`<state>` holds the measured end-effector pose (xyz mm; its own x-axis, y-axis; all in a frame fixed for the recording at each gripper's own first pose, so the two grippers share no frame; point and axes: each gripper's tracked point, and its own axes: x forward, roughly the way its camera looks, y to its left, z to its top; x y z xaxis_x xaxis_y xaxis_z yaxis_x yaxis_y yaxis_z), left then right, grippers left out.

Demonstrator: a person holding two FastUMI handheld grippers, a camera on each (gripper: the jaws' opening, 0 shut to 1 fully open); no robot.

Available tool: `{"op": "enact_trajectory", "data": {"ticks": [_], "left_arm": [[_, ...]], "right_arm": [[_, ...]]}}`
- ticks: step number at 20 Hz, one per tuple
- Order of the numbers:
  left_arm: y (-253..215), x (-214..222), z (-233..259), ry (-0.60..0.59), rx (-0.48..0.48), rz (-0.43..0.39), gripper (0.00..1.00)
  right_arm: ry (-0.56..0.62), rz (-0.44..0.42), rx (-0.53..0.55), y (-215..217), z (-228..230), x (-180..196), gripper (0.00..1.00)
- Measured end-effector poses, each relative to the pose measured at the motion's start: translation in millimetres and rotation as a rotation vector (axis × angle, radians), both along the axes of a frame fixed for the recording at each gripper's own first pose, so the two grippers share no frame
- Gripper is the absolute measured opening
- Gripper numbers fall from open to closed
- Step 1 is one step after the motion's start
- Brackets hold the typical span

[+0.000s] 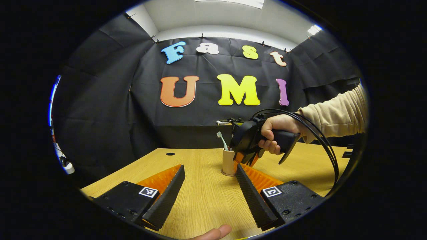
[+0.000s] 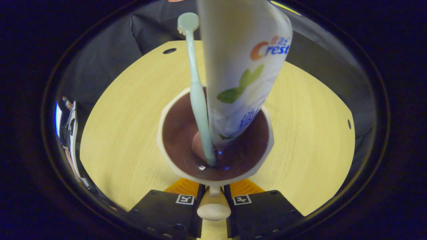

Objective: Put the toothbrush and toothpaste on the desktop into the cup, then pick up the cup and place it on the coaster on the desktop.

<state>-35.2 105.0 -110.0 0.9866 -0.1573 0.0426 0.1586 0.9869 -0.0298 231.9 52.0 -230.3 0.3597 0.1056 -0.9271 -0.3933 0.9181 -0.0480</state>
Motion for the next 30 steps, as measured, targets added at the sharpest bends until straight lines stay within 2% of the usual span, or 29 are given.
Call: {"op": "enact_trajectory", "data": {"ticks": [6, 9, 11, 13, 14, 16, 19, 23, 28, 30], "left_arm": [[2, 6, -9, 0.044, -0.038, 0.017, 0.97], [1, 6, -11, 0.065, -0.042, 0.032, 0.97], [5, 4, -7, 0.071, -0.037, 0.072, 0.98], [6, 6, -7, 0.088, -0.037, 0.103, 0.98], [1, 5, -3, 0.090, -0.034, 0.110, 0.98], [1, 4, 5, 0.089, -0.029, 0.135, 0.98], [-6, 2, 23, 0.061, -0.070, 0.141, 0.97], [-9, -4, 32, 0.083, -0.104, 0.162, 0.98], [-11, -27, 60, 0.038, -0.075, 0.205, 0.97], [-20, -35, 73, 0.023, -0.091, 0.190, 0.97]], "right_arm": [[0.012, -0.019, 0.020, -1, -8, -4, 0.28], [-0.031, -0.009, 0.043, -12, 8, -5, 0.49], [-0.078, -0.006, 0.067, -14, 22, -8, 0.75], [-0.122, -0.007, 0.112, -14, 38, -12, 0.87], [-0.140, -0.023, 0.146, -14, 43, -15, 0.87], [-0.166, -0.055, 0.222, -18, 67, -26, 0.95], [-0.277, -0.076, 0.279, -45, 103, -34, 0.95], [-0.468, -0.100, 0.261, -98, 148, -52, 0.95], [-0.686, -0.119, 0.254, -146, 192, -113, 0.95], [-0.757, -0.130, 0.264, -159, 204, -143, 0.95]]}}
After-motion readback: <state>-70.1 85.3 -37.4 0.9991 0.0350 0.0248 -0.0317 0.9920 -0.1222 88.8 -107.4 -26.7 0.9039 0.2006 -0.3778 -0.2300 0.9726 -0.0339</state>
